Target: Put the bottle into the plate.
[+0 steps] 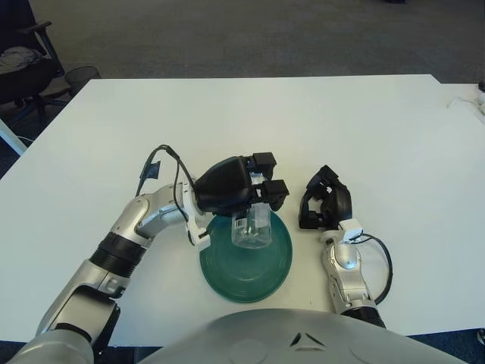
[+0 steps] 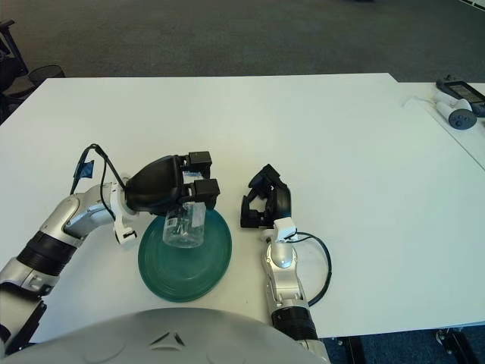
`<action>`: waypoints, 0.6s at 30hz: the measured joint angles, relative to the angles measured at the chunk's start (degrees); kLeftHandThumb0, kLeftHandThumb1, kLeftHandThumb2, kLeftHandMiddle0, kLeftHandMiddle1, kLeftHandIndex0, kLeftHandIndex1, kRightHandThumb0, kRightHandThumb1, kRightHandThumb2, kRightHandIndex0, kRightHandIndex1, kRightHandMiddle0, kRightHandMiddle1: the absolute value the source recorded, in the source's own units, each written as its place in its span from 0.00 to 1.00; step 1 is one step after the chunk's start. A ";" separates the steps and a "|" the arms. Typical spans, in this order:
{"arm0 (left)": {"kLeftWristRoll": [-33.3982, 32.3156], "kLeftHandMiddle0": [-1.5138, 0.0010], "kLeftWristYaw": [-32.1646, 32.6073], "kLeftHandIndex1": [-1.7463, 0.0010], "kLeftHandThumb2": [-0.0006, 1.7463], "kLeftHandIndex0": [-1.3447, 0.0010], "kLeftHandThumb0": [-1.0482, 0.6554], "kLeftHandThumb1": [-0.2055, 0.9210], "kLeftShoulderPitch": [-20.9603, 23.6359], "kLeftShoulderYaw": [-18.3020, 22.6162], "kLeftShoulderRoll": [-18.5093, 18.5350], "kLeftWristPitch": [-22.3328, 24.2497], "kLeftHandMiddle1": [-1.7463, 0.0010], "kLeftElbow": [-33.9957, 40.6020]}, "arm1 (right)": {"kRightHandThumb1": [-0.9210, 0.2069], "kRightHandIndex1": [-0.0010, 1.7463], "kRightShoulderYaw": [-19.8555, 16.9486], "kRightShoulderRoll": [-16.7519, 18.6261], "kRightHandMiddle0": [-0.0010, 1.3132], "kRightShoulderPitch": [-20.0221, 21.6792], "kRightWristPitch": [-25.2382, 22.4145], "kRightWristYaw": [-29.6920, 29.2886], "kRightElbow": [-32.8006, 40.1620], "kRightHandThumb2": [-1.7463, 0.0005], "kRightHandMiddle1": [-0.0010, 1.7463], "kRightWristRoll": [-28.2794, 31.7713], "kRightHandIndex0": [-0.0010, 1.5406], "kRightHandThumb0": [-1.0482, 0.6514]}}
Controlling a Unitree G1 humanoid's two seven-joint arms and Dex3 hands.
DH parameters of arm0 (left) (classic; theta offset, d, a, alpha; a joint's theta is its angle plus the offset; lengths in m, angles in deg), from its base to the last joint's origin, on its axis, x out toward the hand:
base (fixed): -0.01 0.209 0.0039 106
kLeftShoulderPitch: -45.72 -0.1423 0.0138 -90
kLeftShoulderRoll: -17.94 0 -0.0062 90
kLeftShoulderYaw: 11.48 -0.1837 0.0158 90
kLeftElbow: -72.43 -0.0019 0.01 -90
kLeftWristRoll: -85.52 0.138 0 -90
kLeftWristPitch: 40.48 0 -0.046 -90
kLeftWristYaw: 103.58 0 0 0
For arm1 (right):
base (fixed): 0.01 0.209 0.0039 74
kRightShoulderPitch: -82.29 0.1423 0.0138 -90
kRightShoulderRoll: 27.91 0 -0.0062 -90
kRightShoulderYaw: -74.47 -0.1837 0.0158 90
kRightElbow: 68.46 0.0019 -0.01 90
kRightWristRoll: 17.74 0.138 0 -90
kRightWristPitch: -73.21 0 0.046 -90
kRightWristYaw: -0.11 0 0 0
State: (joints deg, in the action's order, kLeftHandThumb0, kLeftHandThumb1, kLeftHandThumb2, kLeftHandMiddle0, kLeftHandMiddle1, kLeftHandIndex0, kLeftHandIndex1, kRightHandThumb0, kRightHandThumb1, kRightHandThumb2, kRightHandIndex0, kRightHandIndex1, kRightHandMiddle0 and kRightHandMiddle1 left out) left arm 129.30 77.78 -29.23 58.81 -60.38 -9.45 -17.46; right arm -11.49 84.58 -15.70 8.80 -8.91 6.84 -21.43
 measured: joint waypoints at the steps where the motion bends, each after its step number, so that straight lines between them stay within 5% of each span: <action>1: 0.09 0.40 -0.29 0.00 1.00 0.49 0.61 0.12 -0.02 -0.19 0.11 -0.16 0.02 0.03 | 0.87 0.91 -0.01 -0.01 0.51 0.09 0.04 0.16 -0.18 0.03 1.00 0.05 0.62 0.62; 12: 4.98 0.41 -1.23 0.00 1.00 0.50 0.61 0.13 -0.16 -0.40 0.69 0.71 0.00 1.55 | 0.87 0.92 -0.46 0.09 0.51 0.48 -0.50 4.02 -0.52 0.03 1.00 2.57 0.61 0.62; 18: 6.39 0.41 1.05 0.00 1.00 0.50 0.61 0.13 2.66 -0.34 2.72 -3.63 0.01 -2.34 | 0.86 0.91 -0.74 0.11 0.50 0.50 -0.69 4.60 -0.51 0.04 1.00 3.19 0.61 0.62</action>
State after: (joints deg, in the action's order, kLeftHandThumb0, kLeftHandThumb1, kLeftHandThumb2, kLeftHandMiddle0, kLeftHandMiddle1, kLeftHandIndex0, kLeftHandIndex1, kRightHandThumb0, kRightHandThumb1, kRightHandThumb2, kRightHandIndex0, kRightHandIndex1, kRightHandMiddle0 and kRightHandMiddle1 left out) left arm 135.69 78.83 -26.57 58.47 -57.66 -13.09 -19.80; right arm -12.22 84.69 -15.21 8.11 -4.31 6.33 -18.23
